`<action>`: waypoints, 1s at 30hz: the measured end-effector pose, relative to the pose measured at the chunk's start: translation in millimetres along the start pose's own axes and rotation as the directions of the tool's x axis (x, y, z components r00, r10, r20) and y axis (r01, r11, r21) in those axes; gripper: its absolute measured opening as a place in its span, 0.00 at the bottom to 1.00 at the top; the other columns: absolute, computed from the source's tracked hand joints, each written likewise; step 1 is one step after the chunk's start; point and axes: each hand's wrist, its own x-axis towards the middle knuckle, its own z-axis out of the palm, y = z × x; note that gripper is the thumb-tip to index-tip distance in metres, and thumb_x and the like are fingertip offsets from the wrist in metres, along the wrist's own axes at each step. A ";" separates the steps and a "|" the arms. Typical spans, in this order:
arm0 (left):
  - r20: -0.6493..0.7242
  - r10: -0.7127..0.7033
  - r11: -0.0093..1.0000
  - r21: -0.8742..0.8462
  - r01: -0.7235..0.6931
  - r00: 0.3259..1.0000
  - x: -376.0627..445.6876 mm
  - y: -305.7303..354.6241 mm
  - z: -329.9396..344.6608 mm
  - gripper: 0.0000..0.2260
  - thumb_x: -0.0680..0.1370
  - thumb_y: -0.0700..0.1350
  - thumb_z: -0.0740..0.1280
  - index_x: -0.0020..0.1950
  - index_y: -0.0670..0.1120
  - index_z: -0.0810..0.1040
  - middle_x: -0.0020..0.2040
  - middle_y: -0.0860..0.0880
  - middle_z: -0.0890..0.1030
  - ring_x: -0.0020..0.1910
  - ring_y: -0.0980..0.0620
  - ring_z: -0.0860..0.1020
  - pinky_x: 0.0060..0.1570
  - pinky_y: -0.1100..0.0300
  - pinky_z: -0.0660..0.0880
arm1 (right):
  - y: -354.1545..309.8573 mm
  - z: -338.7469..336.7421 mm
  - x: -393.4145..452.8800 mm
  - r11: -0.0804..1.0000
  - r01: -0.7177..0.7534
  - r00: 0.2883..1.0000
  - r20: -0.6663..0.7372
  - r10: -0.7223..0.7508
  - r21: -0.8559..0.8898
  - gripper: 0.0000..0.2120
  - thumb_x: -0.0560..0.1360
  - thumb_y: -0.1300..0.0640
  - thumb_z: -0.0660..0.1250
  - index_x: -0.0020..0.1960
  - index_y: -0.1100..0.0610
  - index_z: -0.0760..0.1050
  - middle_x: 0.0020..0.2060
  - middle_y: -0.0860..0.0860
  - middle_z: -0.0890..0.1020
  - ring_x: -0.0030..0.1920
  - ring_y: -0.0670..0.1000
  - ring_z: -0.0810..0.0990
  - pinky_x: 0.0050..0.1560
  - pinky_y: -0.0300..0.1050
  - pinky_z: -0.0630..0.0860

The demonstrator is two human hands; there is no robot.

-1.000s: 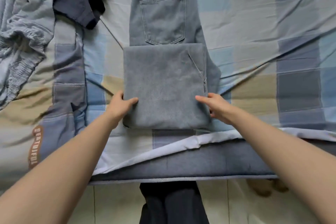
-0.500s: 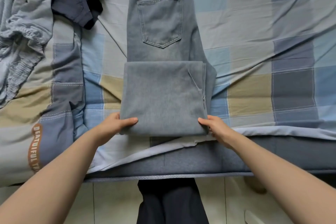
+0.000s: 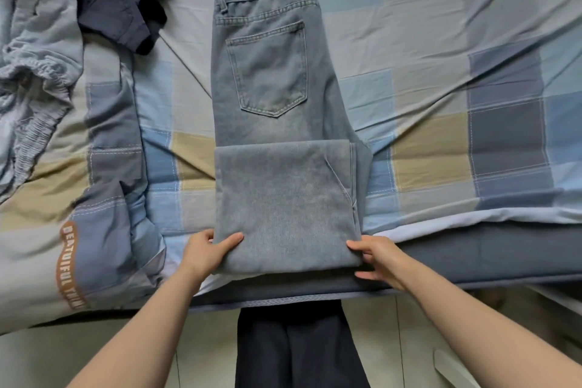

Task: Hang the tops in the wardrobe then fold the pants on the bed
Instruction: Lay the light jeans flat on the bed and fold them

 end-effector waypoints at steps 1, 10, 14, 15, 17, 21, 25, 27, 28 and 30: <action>-0.046 0.006 0.998 0.060 -0.004 0.999 0.5 2.9 -0.2 0.17 0.71 0.52 0.77 0.50 0.41 0.79 0.46 0.46 0.82 0.48 0.44 0.80 0.41 0.53 0.76 | 0.2 0.2 1.1 1.000 0.000 1.000 -0.009 0.000 -0.008 0.05 0.73 0.56 0.70 0.49 0.52 0.79 0.55 0.47 0.81 0.61 0.49 0.75 0.52 0.51 0.77; -0.107 0.728 0.608 0.558 -0.565 0.678 16.2 143.4 31.0 0.28 0.75 0.46 0.71 0.71 0.39 0.67 0.68 0.40 0.72 0.67 0.39 0.68 0.66 0.48 0.62 | -17.8 6.6 7.9 0.980 -0.052 0.992 -0.127 0.028 -0.190 0.03 0.71 0.58 0.68 0.43 0.55 0.74 0.37 0.52 0.75 0.40 0.49 0.74 0.40 0.46 0.78; 0.370 0.677 0.302 0.648 -0.699 0.636 22.6 193.9 85.0 0.30 0.77 0.51 0.68 0.75 0.44 0.62 0.70 0.44 0.71 0.70 0.43 0.67 0.72 0.48 0.58 | -54.5 -10.4 2.6 0.886 -0.068 0.973 -0.225 -0.042 -0.458 0.04 0.72 0.54 0.66 0.42 0.55 0.76 0.33 0.48 0.82 0.36 0.50 0.80 0.36 0.39 0.72; 0.416 0.625 0.257 0.689 -0.678 0.660 23.1 198.3 94.7 0.31 0.76 0.53 0.68 0.75 0.46 0.61 0.69 0.45 0.71 0.69 0.44 0.68 0.72 0.45 0.58 | -67.2 -17.0 3.7 0.835 -0.017 0.938 -0.298 -0.177 -0.550 0.05 0.72 0.56 0.65 0.41 0.56 0.77 0.36 0.50 0.84 0.38 0.52 0.81 0.36 0.39 0.74; 0.427 0.572 0.235 0.733 -0.639 0.700 24.5 204.5 108.4 0.31 0.76 0.55 0.69 0.74 0.48 0.62 0.67 0.46 0.72 0.68 0.43 0.68 0.68 0.42 0.60 | -95.1 -32.5 5.5 0.767 0.098 0.816 -0.391 -0.427 -0.633 0.05 0.74 0.59 0.64 0.42 0.56 0.78 0.43 0.55 0.85 0.47 0.57 0.82 0.48 0.44 0.77; 0.502 0.610 0.195 0.655 -0.730 0.613 15.7 203.2 100.2 0.13 0.76 0.52 0.69 0.57 0.47 0.78 0.56 0.46 0.75 0.60 0.44 0.73 0.55 0.49 0.67 | -152.4 -43.1 8.4 0.699 0.314 0.680 -0.362 -0.638 -0.643 0.10 0.75 0.62 0.63 0.55 0.59 0.78 0.50 0.59 0.82 0.54 0.61 0.80 0.61 0.56 0.74; 0.636 0.651 0.186 0.397 -0.899 0.415 -8.2 175.7 68.1 0.07 0.75 0.44 0.70 0.52 0.44 0.83 0.53 0.47 0.80 0.53 0.44 0.78 0.52 0.51 0.74 | -186.1 -23.5 8.5 0.626 0.359 0.739 -0.199 -0.643 -0.692 0.17 0.76 0.62 0.65 0.65 0.64 0.74 0.59 0.59 0.80 0.51 0.51 0.76 0.54 0.46 0.74; 0.662 0.656 0.211 0.300 -0.930 0.363 -21.4 159.2 47.8 0.08 0.75 0.43 0.71 0.54 0.47 0.84 0.51 0.48 0.84 0.50 0.46 0.80 0.50 0.52 0.74 | -189.6 -15.6 7.1 0.611 0.331 0.809 -0.118 -0.576 -0.719 0.16 0.75 0.64 0.66 0.63 0.65 0.75 0.58 0.59 0.80 0.50 0.48 0.75 0.48 0.40 0.71; 0.667 0.657 0.226 0.270 -0.936 0.351 -26.5 152.1 38.0 0.09 0.75 0.43 0.71 0.54 0.48 0.84 0.50 0.49 0.85 0.49 0.47 0.80 0.50 0.53 0.74 | -190.9 -13.9 7.8 0.609 0.319 0.834 -0.089 -0.544 -0.726 0.13 0.75 0.66 0.66 0.59 0.65 0.77 0.54 0.59 0.81 0.47 0.48 0.76 0.45 0.38 0.71; 0.664 0.662 0.276 0.216 -0.936 0.348 -35.1 139.6 19.2 0.09 0.75 0.44 0.70 0.55 0.48 0.84 0.49 0.51 0.85 0.48 0.49 0.80 0.52 0.51 0.74 | -193.7 -9.9 1.5 0.647 0.269 0.869 -0.110 -0.483 -0.714 0.02 0.74 0.65 0.67 0.47 0.60 0.76 0.45 0.58 0.79 0.39 0.48 0.75 0.38 0.37 0.72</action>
